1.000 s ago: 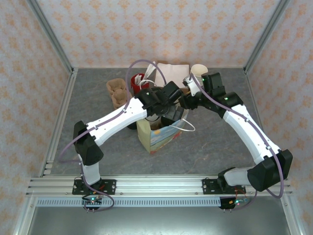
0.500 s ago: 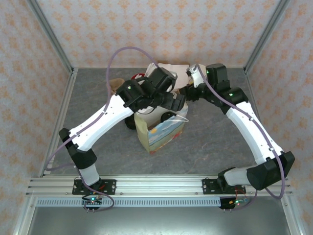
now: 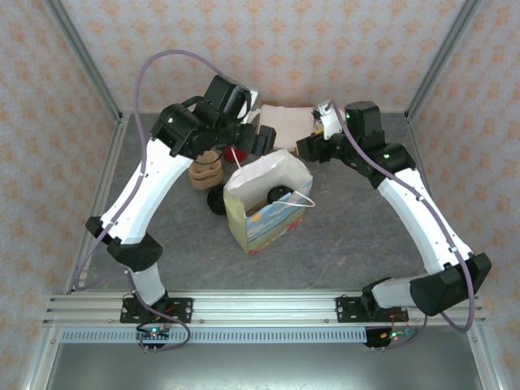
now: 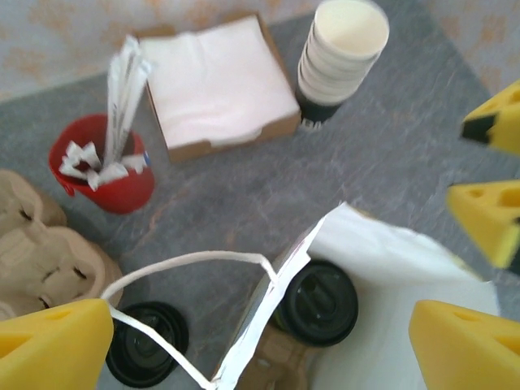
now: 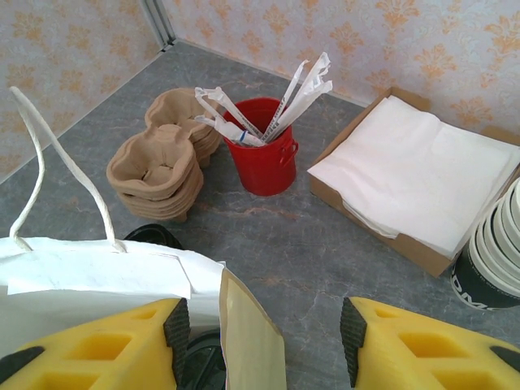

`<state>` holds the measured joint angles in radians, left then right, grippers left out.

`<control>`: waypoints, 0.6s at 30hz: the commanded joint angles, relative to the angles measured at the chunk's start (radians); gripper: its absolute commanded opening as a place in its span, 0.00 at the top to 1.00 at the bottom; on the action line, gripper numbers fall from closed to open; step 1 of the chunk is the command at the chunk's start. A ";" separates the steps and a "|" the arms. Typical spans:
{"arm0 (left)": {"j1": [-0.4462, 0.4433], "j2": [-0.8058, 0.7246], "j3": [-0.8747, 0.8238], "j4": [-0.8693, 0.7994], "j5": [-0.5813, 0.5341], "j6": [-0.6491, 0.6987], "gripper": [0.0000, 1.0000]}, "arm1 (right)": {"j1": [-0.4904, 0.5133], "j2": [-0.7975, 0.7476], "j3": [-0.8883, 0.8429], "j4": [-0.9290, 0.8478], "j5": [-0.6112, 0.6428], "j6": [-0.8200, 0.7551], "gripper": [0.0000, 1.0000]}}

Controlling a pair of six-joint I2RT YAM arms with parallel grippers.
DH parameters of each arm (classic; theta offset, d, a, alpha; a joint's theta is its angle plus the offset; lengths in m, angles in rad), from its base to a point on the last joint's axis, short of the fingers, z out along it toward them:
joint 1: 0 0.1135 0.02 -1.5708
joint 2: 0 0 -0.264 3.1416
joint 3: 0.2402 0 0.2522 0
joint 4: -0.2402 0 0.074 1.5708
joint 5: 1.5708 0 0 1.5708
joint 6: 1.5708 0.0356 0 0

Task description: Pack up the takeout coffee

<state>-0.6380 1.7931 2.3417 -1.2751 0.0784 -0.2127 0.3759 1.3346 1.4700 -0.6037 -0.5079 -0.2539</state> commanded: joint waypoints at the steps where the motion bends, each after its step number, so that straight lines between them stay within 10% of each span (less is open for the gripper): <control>1: 0.015 0.046 -0.028 -0.054 0.110 0.046 0.06 | -0.006 -0.044 -0.003 0.021 0.020 0.017 0.46; 10: 0.014 0.109 -0.064 -0.116 0.141 0.093 0.07 | -0.006 -0.069 -0.031 0.015 0.032 0.028 0.46; 18: 0.005 0.088 -0.198 -0.070 0.180 0.063 0.33 | -0.006 -0.084 -0.055 0.010 0.047 0.025 0.46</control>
<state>-0.6266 1.9121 2.1715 -1.3460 0.2352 -0.1390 0.3759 1.2778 1.4277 -0.6048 -0.4812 -0.2352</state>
